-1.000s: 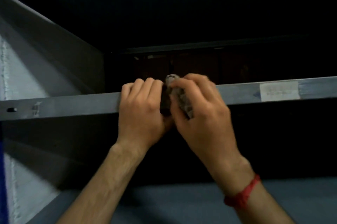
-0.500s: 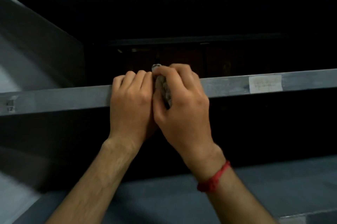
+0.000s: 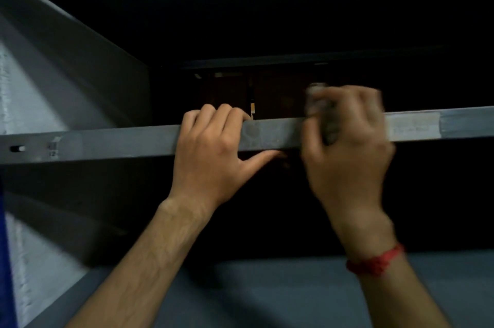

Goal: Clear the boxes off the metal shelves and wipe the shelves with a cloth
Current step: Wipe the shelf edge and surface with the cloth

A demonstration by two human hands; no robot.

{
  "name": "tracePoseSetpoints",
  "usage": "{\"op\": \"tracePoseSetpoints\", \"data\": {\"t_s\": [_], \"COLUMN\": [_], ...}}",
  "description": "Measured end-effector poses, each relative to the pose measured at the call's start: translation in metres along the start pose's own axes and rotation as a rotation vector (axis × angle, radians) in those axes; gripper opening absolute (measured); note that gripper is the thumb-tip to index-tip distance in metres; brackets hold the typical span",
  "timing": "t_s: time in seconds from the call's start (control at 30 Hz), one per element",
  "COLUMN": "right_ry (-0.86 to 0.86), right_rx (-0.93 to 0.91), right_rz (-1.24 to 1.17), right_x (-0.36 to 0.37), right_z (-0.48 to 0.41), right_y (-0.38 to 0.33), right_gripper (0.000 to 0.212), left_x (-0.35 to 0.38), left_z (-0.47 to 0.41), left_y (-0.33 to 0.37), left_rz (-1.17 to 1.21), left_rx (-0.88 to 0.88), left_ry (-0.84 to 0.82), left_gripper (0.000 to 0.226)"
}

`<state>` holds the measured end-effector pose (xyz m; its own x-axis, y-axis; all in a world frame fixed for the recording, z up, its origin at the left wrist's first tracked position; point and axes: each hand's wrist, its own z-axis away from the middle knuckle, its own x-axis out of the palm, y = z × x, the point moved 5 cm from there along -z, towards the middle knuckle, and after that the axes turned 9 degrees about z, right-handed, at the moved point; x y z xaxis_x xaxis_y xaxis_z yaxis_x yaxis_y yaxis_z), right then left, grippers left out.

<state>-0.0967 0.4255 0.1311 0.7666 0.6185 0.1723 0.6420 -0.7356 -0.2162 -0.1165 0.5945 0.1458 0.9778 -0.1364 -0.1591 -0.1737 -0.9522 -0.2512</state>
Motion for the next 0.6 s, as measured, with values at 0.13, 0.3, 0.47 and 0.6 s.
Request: {"op": "tracePoseSetpoints", "data": {"t_s": [0.13, 0.3, 0.47, 0.6], "right_ry": [-0.123, -0.122, -0.11, -0.086], "right_rx": [-0.207, -0.237, -0.214, -0.171], "right_rz": [-0.149, -0.191, -0.2, -0.17], "right_x": [0.025, 0.025, 0.026, 0.025], "right_z": [0.017, 0.017, 0.019, 0.02], "right_y": [-0.048, -0.04, -0.042, -0.045], "right_gripper": [0.031, 0.032, 0.028, 0.027], "left_x": [-0.004, -0.029, -0.071, -0.081], "left_z": [-0.003, 0.011, 0.032, 0.044], "left_y": [0.002, -0.032, -0.104, -0.139], "left_rz": [0.034, -0.023, -0.155, -0.1], "left_rx": [0.033, 0.056, -0.006, -0.027], "left_ry": [-0.013, -0.083, -0.073, -0.116], "left_gripper": [0.029, 0.07, 0.08, 0.072]}}
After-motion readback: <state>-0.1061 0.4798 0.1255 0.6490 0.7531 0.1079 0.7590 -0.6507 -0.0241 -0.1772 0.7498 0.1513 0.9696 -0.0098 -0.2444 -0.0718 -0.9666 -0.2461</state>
